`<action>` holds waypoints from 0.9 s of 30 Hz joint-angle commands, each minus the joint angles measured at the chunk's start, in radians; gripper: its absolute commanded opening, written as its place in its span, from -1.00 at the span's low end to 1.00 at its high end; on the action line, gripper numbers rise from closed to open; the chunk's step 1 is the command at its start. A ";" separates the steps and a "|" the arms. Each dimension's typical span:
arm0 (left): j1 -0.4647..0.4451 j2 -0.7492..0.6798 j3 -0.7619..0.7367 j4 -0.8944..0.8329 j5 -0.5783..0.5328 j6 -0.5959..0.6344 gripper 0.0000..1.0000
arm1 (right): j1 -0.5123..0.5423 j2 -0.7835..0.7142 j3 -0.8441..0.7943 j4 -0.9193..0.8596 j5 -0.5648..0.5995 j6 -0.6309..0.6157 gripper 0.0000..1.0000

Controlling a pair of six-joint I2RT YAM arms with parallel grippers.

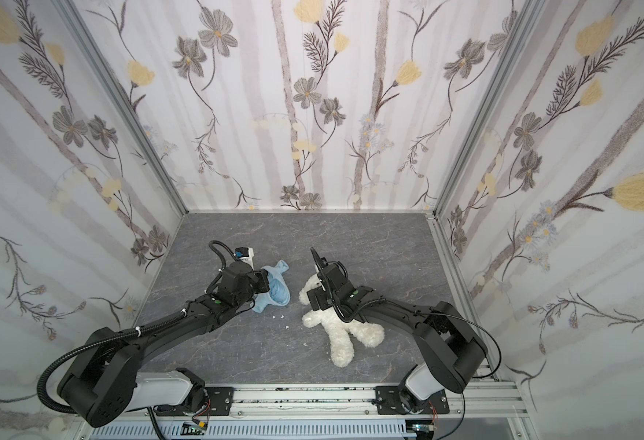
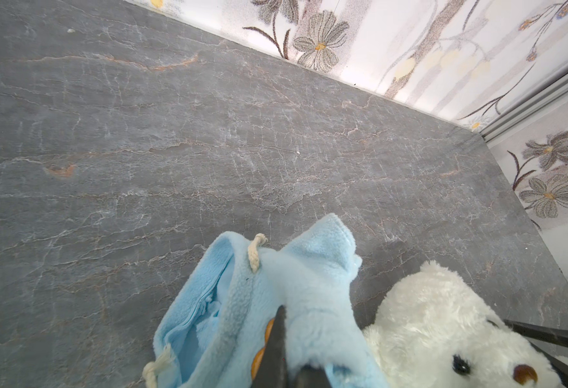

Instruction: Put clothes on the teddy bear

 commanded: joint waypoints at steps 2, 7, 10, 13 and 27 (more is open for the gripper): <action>0.000 -0.012 -0.001 0.038 -0.011 0.004 -1.00 | 0.004 0.073 0.040 0.020 0.021 -0.008 0.99; 0.000 -0.020 -0.008 0.038 -0.002 0.001 -1.00 | -0.007 0.173 0.089 0.017 0.065 -0.012 0.99; 0.000 -0.022 -0.009 0.037 0.007 0.006 -1.00 | -0.013 0.194 0.075 0.070 0.053 -0.017 0.96; 0.000 -0.016 -0.012 0.038 0.013 0.013 -1.00 | -0.016 0.179 0.044 0.134 0.002 -0.039 0.60; -0.018 0.011 -0.024 0.043 0.094 -0.087 -1.00 | 0.102 -0.270 -0.290 0.454 -0.194 -0.026 -0.50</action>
